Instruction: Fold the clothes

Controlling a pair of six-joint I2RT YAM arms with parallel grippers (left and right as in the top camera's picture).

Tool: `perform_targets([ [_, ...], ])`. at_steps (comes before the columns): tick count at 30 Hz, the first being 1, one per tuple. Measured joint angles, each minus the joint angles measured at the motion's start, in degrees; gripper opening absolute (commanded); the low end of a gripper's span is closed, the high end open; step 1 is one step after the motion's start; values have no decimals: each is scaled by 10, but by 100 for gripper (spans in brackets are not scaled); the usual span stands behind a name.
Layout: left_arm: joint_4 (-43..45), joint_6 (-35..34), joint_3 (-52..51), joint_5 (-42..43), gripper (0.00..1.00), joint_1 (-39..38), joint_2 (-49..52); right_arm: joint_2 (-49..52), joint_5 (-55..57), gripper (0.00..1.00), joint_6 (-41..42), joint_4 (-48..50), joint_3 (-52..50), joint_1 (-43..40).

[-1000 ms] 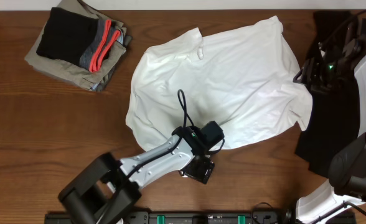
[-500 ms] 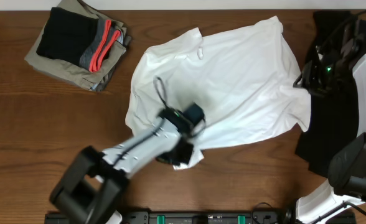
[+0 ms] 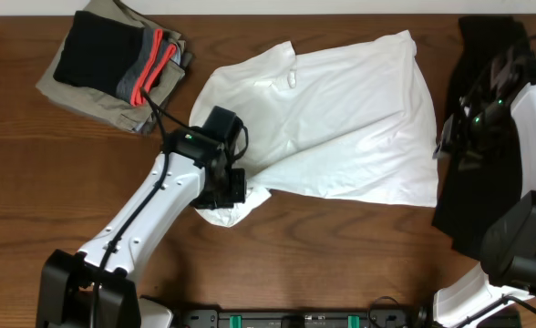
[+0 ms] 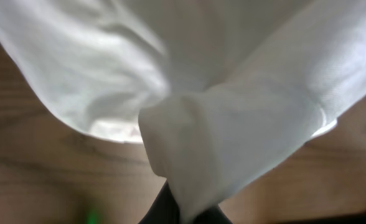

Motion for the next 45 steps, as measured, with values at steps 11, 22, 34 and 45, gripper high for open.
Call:
perform_targets([
  [11,59,5,0,-7,6,11,0,0,6,52,32,56,-155,14],
  [22,77,11,0,-43,6,11,0,0,8,56,72,143,-256,40],
  [34,79,11,0,-50,6,18,0,0,57,66,118,256,-306,41],
  [45,70,11,0,-52,6,18,0,-11,64,53,125,306,-317,42],
])
